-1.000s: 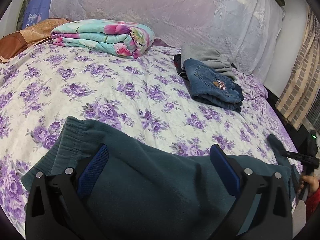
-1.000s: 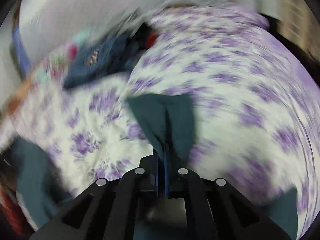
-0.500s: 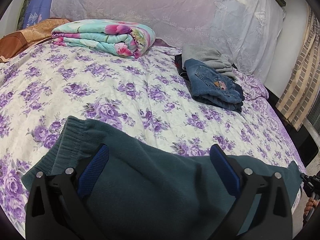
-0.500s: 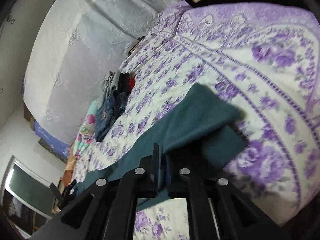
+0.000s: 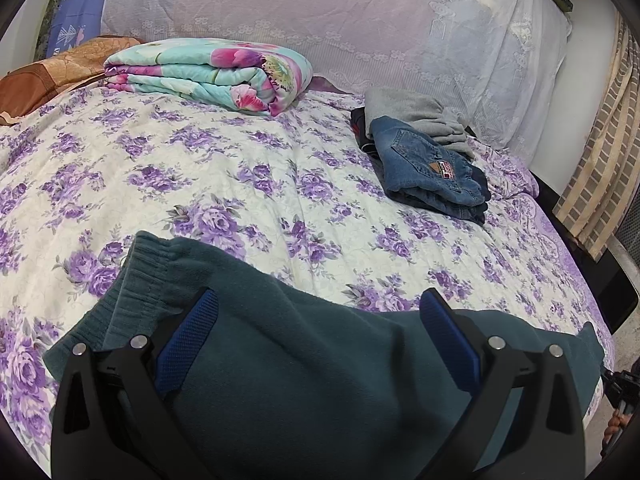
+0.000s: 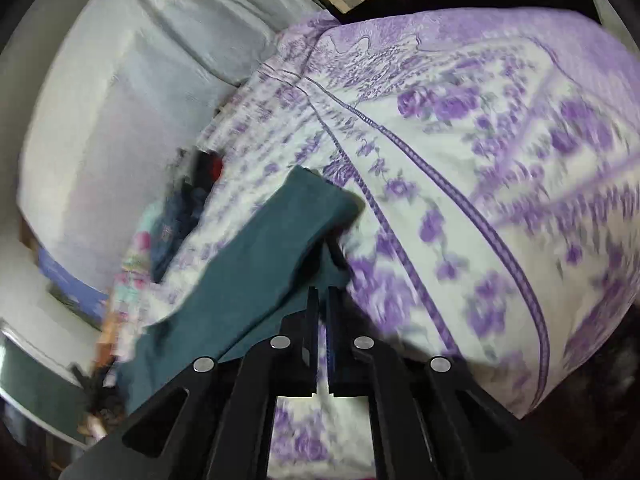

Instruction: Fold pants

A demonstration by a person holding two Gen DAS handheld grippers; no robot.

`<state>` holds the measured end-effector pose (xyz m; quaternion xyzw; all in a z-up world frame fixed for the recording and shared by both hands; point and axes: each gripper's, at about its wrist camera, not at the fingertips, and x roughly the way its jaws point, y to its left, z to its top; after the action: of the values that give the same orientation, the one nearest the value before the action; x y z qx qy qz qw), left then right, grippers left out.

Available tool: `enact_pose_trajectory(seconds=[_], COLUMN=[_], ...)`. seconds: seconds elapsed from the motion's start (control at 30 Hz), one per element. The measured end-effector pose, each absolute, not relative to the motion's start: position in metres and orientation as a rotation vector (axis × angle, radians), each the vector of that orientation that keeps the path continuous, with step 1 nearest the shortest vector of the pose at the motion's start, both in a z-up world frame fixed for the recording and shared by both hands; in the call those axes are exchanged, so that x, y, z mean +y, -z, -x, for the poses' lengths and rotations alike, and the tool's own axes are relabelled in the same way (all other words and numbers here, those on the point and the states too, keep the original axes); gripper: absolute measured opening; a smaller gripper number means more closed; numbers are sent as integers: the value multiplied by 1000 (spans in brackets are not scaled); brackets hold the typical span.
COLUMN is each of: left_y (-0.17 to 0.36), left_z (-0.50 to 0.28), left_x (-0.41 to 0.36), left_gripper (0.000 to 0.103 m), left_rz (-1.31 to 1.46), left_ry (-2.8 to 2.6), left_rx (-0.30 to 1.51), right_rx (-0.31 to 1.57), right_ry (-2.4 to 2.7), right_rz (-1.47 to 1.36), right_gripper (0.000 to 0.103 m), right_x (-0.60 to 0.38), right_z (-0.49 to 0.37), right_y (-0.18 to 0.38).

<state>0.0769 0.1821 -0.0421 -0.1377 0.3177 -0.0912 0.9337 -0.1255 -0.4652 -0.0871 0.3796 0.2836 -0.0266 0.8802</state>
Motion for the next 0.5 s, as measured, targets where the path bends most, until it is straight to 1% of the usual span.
enact_pose_trajectory(seconds=[0.03, 0.07, 0.1, 0.13, 0.33, 0.5], left_y=[42, 43, 43, 43, 42, 42], left_z=[-77, -78, -78, -78, -77, -77], left_x=[181, 181, 180, 180, 179, 180], left_gripper=[99, 98, 98, 99, 99, 99], left_rz=[279, 274, 271, 267, 272, 270], left_ry=[183, 180, 177, 174, 175, 174], left_rx=[652, 655, 658, 660, 657, 658], right_rx=[547, 518, 496, 493, 511, 471], right_ry=[63, 57, 34, 6, -44, 11], right_rz=[-819, -826, -830, -833, -863, -812], right_gripper=[11, 32, 61, 64, 63, 63], right_x=[-470, -471, -471, -471, -465, -464], right_z=[133, 135, 134, 128, 105, 116], right_y=[83, 78, 73, 68, 65, 53])
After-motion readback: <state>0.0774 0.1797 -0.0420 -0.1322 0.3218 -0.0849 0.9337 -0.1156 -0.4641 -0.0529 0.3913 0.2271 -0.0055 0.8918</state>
